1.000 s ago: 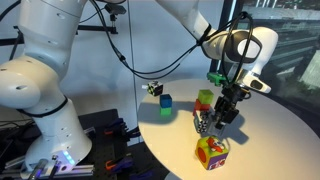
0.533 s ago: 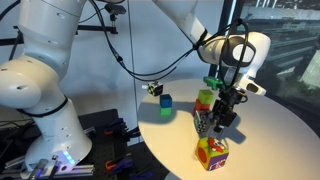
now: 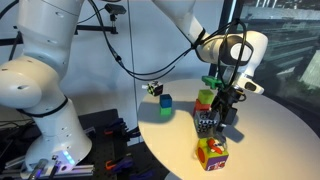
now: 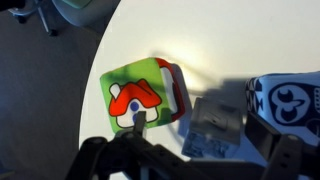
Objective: Pick up the gray block and put it on the table
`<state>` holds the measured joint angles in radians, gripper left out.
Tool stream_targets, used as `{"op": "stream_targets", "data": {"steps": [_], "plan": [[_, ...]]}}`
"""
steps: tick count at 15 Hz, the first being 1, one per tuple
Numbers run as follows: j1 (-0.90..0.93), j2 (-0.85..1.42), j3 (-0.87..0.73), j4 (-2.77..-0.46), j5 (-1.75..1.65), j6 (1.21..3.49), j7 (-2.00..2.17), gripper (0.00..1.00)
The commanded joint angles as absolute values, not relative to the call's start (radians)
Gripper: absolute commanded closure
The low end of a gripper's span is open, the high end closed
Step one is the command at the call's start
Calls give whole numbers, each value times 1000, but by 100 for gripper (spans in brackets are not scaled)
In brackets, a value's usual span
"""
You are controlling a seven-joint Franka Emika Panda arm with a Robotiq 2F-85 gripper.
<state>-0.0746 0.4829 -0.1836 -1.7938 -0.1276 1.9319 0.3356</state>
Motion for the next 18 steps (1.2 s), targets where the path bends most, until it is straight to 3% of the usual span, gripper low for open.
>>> {"op": "stream_targets", "data": {"steps": [1, 18], "plan": [[-72, 408, -178, -1838, -139, 1939, 312, 0], [-64, 145, -109, -1855, -133, 1629, 198, 0]]}}
